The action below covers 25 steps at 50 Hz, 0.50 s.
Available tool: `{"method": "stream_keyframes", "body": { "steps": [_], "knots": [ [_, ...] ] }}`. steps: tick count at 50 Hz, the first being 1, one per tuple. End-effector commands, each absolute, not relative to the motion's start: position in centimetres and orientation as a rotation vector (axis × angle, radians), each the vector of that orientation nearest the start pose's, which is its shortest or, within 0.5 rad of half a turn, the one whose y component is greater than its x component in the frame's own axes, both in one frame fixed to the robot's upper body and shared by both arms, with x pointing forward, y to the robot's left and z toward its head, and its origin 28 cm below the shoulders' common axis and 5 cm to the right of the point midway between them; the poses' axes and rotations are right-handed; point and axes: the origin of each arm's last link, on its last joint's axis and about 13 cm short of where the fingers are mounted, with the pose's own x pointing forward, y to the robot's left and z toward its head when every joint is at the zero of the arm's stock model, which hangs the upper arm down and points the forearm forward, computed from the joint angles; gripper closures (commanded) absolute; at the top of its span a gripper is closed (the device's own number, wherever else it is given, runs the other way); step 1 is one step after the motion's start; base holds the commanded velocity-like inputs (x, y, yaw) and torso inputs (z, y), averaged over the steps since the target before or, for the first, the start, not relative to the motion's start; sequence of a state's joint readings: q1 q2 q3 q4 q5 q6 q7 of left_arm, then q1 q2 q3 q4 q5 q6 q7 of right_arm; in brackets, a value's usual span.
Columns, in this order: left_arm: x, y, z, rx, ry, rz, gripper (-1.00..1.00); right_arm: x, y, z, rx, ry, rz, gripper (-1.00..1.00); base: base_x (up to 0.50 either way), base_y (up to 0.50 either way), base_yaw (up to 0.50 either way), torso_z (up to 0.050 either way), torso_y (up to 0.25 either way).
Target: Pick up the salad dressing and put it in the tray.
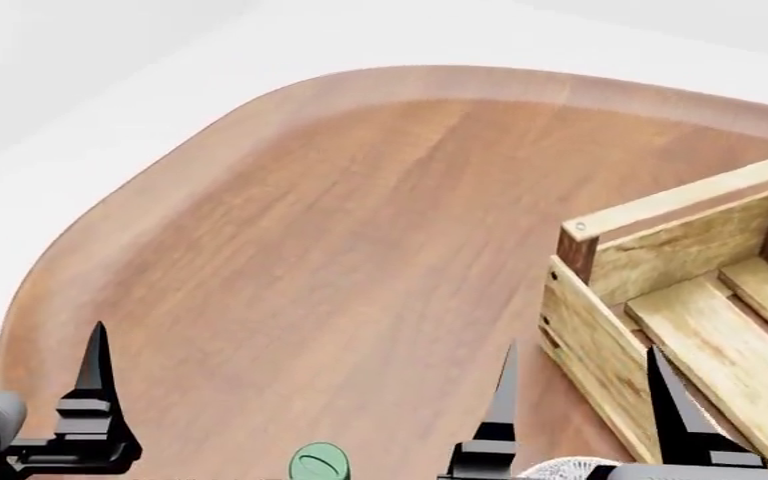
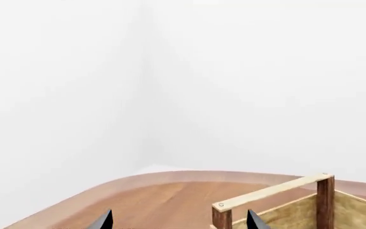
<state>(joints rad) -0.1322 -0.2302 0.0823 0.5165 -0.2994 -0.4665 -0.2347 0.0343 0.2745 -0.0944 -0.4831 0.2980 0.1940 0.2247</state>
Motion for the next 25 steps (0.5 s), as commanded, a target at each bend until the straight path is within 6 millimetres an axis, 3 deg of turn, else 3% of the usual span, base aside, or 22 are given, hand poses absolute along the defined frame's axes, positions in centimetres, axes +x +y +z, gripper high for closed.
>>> {"method": "stream_keyframes", "body": {
  "steps": [1,14,17,25],
  "knots": [
    [22.1,21.8,11.6,-0.040,-0.140,0.008,-1.00,20.9,-11.7,10.8,0.054,-0.270,-0.003,-1.00,0.00,0.00,0.50,0.000,0.000],
    [22.0,21.8,11.6,-0.037,-0.138,0.005,-1.00,21.1,-11.3,10.4,-0.007,-0.167,0.037,-1.00,-0.03,0.05,0.04,0.000,0.000],
    [22.0,21.8,11.7,-0.036,-0.139,0.005,-1.00,20.6,-11.2,10.4,0.007,-0.147,0.146,-1.00,0.00,0.00,0.00,0.000,0.000],
    [22.0,21.9,11.7,-0.038,-0.136,0.008,-1.00,19.9,-11.5,9.5,-0.072,-0.070,0.234,-1.00,0.00,0.00,0.00,0.000,0.000]
  ]
}}
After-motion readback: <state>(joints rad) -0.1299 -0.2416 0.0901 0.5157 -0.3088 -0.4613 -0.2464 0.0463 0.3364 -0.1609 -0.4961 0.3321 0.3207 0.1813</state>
